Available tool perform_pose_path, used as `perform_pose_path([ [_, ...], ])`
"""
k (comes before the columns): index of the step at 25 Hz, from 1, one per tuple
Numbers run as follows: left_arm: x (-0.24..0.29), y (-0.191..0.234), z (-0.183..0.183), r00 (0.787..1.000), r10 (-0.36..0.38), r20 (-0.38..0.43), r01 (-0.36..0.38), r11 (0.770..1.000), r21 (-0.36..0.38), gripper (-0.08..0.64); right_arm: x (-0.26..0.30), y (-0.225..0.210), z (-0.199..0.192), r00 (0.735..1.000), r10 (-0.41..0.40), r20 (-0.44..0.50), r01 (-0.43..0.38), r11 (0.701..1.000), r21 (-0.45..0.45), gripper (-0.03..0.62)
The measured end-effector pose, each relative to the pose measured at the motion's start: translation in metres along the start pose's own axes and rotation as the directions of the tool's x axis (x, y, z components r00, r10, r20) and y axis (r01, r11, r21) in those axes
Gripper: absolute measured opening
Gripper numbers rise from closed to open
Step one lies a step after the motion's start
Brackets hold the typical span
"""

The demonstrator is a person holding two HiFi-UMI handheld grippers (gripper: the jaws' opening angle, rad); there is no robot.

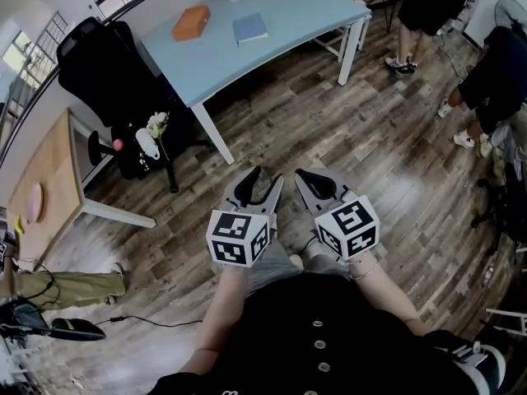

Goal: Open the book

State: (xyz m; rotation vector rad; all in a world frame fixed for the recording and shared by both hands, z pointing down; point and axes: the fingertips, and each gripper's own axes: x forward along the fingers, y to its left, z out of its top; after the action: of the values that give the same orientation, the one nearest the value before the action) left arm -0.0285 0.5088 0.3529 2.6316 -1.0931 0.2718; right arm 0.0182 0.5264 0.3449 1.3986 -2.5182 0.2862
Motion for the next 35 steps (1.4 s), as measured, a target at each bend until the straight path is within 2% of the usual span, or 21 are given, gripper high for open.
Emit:
perform_pose_path([
  [9,0.025,0.031,0.001,1.000,-0.012,-0.007,0.012,1.000,-0.002,0.181,0.029,-0.017,0.001,1.000,-0.015,-0.001,0.015,0.999,0.030,0.002],
  [26,0.131,0.157,0.073,0.996,-0.089,-0.009,0.089,0.995,0.046,0.181,0.172,-0.099,0.060,0.995,-0.103,-0.001,0.103,0.994,0.023,0.002],
  [35,0.158,0.212,0.081,0.993,-0.112,-0.025,0.113,0.993,0.033,0.181,0.231,-0.113,0.076,0.992,-0.122,0.007,0.122,0.992,0.020,0.002],
])
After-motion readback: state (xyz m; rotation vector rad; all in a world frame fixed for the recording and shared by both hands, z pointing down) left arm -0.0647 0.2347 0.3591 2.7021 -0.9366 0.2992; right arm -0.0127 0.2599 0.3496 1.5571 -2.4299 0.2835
